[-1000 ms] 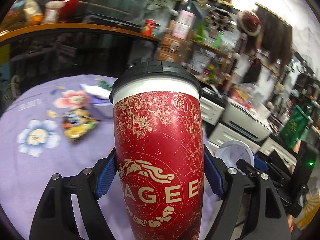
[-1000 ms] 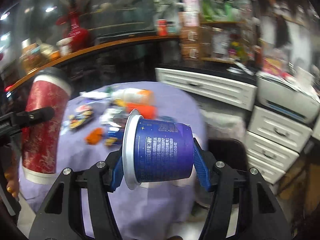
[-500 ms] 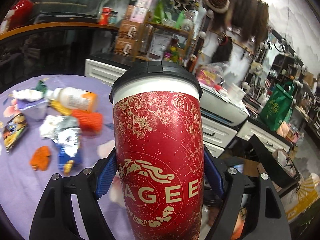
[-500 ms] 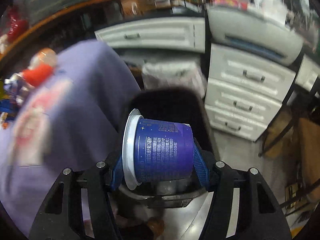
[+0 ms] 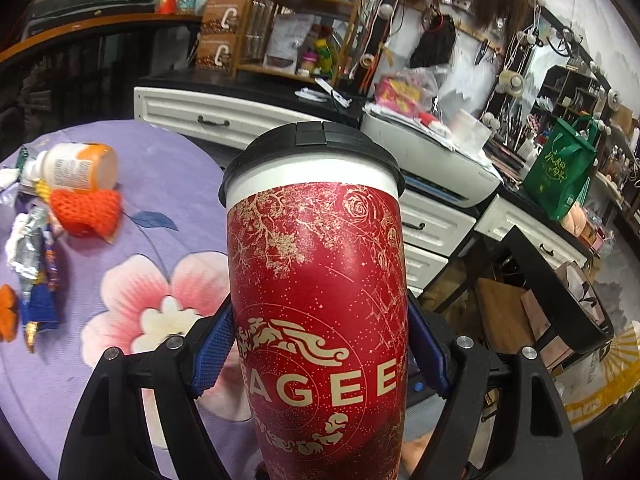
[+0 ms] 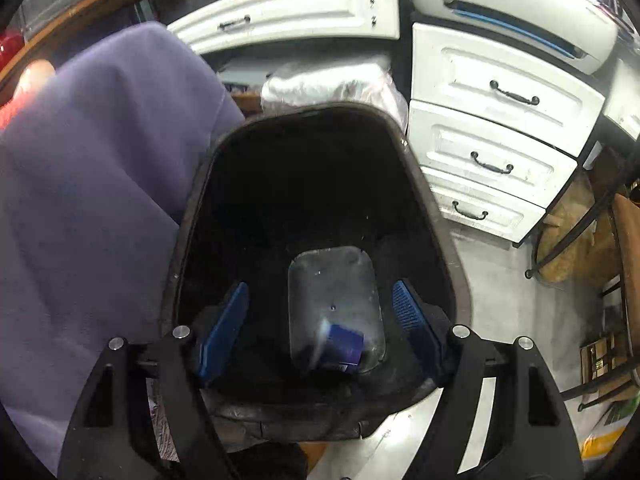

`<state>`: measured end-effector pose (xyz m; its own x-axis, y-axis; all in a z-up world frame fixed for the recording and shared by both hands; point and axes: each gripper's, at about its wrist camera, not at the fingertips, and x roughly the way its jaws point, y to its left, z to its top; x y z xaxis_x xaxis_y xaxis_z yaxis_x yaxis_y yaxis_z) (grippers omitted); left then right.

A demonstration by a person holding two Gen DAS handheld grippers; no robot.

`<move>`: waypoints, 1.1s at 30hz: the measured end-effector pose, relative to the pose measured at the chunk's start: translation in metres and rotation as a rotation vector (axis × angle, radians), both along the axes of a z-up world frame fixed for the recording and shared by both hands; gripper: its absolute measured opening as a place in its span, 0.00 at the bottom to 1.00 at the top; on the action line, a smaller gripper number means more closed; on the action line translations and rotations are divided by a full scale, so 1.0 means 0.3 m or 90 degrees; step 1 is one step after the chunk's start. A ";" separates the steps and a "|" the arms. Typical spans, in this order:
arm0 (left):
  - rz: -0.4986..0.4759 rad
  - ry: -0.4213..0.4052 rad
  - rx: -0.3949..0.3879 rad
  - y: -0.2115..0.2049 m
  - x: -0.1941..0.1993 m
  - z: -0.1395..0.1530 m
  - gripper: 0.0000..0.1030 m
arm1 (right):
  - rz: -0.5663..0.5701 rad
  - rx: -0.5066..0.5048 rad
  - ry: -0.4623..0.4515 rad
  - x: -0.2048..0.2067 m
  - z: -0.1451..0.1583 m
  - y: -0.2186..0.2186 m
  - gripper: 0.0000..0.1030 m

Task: Collect trash
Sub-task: 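Carry the blue cup over the black bin and open the right tool, then lower the red cup into the bin and open the left tool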

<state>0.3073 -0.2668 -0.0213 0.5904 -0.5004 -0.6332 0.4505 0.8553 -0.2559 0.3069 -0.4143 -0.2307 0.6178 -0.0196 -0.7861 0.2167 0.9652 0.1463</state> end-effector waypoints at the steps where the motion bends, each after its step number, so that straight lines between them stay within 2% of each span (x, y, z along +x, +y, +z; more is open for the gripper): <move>1: -0.001 0.001 0.002 -0.008 0.004 -0.004 0.74 | -0.003 -0.005 -0.008 -0.013 0.018 -0.005 0.72; 4: -0.005 0.007 0.014 -0.053 0.022 -0.026 0.74 | -0.018 -0.052 -0.034 -0.079 0.072 -0.025 0.72; 10: -0.024 0.033 0.049 -0.179 0.054 -0.116 0.74 | -0.079 -0.139 -0.046 -0.248 0.141 -0.091 0.76; 16: -0.011 0.061 0.096 -0.293 0.107 -0.250 0.74 | -0.135 -0.118 -0.056 -0.452 0.144 -0.192 0.77; 21: 0.007 0.059 0.134 -0.361 0.163 -0.340 0.74 | -0.145 -0.121 -0.071 -0.570 0.162 -0.197 0.77; 30: 0.041 0.062 0.178 -0.399 0.229 -0.453 0.75 | -0.134 -0.109 -0.101 -0.653 0.190 -0.158 0.77; 33: 0.035 0.060 0.185 -0.408 0.221 -0.454 0.79 | -0.141 -0.104 -0.106 -0.654 0.194 -0.162 0.77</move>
<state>0.3737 -0.3893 -0.1576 0.5433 -0.2601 -0.7983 0.3877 0.9211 -0.0362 0.1107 -0.4629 -0.1723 0.7048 -0.2849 -0.6497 0.4095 0.9112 0.0446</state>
